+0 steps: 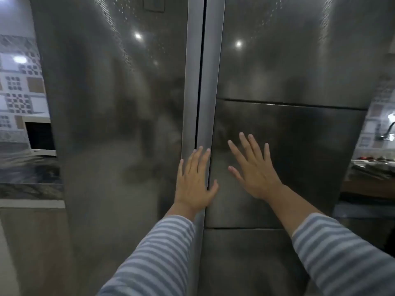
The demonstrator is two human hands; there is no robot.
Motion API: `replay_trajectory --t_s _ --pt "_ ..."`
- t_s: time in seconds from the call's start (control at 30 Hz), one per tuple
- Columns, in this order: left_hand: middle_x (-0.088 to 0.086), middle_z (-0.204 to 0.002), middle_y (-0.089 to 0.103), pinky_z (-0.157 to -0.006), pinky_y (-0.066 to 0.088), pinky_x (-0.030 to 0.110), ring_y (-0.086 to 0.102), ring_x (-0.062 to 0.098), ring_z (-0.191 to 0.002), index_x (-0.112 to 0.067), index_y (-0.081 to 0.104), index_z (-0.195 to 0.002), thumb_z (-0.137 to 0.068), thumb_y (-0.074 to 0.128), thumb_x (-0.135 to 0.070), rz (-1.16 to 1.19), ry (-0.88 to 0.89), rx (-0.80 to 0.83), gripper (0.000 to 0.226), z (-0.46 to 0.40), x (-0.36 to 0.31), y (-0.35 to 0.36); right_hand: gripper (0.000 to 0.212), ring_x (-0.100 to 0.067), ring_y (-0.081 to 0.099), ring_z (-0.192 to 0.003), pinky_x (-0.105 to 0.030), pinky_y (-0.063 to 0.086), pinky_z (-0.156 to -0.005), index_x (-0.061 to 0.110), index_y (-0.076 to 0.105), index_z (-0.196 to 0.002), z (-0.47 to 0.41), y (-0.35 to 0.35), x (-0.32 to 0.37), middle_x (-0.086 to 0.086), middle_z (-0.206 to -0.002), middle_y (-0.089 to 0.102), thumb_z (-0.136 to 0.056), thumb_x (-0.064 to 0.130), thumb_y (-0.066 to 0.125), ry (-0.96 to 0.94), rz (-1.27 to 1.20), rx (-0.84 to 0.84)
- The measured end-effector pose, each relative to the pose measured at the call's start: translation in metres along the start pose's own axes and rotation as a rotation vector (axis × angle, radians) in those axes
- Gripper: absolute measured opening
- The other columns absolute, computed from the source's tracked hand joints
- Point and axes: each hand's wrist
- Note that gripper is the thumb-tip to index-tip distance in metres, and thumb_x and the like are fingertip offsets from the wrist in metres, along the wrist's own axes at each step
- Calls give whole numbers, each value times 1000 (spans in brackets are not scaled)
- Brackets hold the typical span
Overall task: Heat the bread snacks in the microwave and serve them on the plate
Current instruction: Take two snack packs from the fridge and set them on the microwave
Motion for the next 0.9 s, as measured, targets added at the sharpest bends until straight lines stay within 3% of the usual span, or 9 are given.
replay_trajectory --t_s 0.13,0.27,0.43,0.63,0.9 --pt "-2 -161 7 -118 14 41 12 16 -147 -24 2 -153 -83 38 -56 68 -135 18 85 -10 -3 45 71 -33 6 -147 -65 13 -109 26 16 -151 -24 44 -21 -14 -160 11 -88 57 27 -140 119 -72" --pt "3 -158 19 -114 30 40 26 21 -142 -23 2 -153 -86 59 -42 144 -169 23 89 -10 -1 78 78 -35 -1 -147 -64 0 -110 27 13 -152 -33 77 -35 -15 -160 2 -86 58 41 -220 151 -150" --pt "3 -147 31 -92 52 46 55 28 -118 -53 -22 -140 -88 66 -30 277 -281 59 105 -12 -5 96 97 -36 -5 -146 -65 -6 -110 27 11 -153 -35 89 -35 -14 -160 -2 -77 57 63 -232 136 -192" --pt "9 -133 43 -89 51 49 58 31 -111 -59 -28 -133 -86 68 -26 274 -339 82 112 -17 -7 94 99 -34 -9 -146 -61 -13 -109 29 5 -153 -35 85 -35 -13 -160 -5 -78 57 63 -226 112 -130" --pt "16 -132 46 -90 50 49 57 35 -112 -66 -35 -122 -84 72 -22 268 -314 118 122 -11 -23 72 102 -35 -5 -146 -65 -2 -111 30 5 -152 -20 69 -38 -9 -159 -5 -76 61 64 -243 118 -119"
Point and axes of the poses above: each hand's wrist, its own z-axis away from the middle knuckle, its own y-axis out of the palm, x = y × z
